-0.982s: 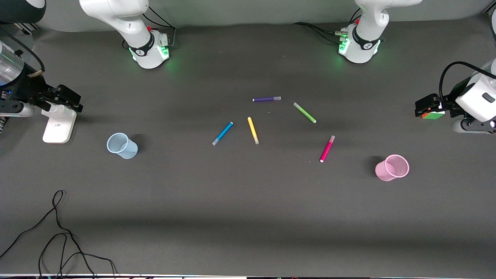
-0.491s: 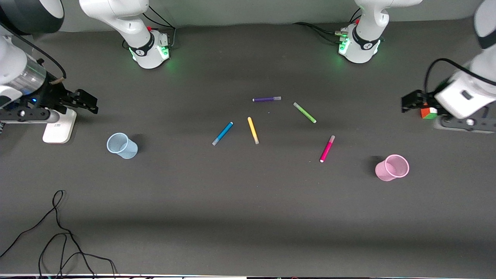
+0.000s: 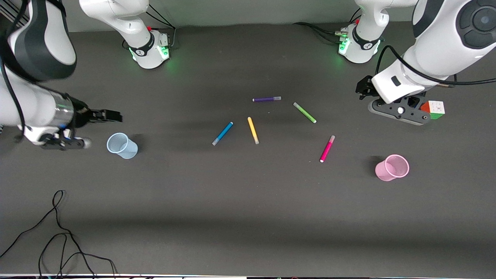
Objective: Place pink and blue markers in matching cups
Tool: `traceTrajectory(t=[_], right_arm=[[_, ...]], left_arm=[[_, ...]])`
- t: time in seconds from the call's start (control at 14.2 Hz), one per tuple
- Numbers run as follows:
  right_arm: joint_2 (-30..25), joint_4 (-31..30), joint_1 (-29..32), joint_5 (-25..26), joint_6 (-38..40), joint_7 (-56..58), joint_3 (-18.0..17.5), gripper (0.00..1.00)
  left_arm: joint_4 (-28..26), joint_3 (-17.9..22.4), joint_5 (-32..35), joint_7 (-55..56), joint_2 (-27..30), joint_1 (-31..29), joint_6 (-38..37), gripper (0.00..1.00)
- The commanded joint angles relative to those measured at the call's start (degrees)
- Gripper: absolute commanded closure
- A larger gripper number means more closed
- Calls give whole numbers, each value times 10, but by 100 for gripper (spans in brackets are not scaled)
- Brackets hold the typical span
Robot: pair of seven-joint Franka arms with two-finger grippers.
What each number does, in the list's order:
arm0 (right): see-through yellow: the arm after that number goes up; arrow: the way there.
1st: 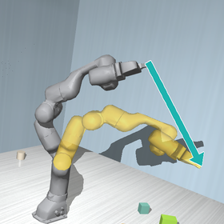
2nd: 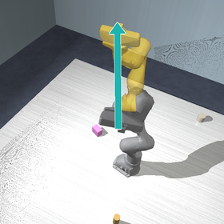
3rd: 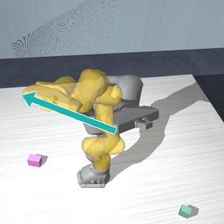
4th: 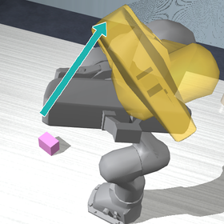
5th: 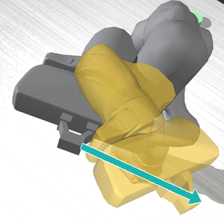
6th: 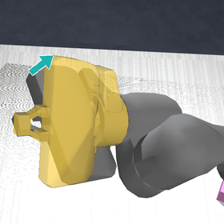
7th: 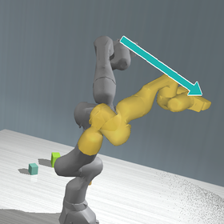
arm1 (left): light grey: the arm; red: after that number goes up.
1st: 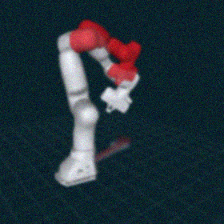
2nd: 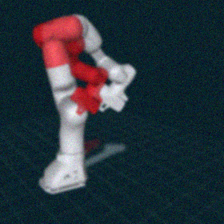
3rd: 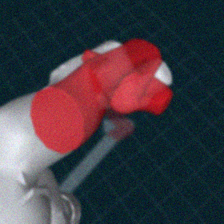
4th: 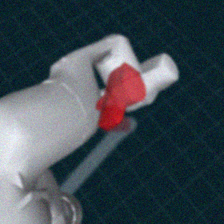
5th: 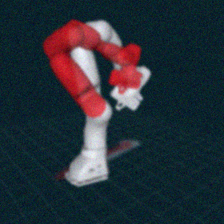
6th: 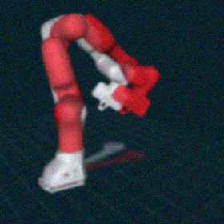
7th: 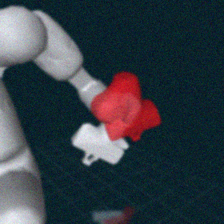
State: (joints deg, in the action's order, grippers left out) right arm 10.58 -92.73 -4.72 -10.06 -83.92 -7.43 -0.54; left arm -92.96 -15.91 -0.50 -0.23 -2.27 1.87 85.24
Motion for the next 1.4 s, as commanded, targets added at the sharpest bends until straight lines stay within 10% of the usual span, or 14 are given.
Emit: traceTrajectory(t=[0.0, 0.49, 0.91, 1.33], right_arm=[[69, 41, -29, -58, 18, -55, -2, 1], [307, 117, -110, -123, -47, -159, -2, 1], [454, 204, -155, -170, -109, -274, -2, 1], [484, 211, -177, -197, -109, -330, -17, 4]], left_arm=[[-36, 2, -2, -7, 5, -3, 39, 0], [-251, -2, 2, 1, 18, 19, 303, 0], [-329, -1, 21, 3, -84, 29, 471, 1], [-398, 1, 46, 4, -175, 30, 631, 1]])
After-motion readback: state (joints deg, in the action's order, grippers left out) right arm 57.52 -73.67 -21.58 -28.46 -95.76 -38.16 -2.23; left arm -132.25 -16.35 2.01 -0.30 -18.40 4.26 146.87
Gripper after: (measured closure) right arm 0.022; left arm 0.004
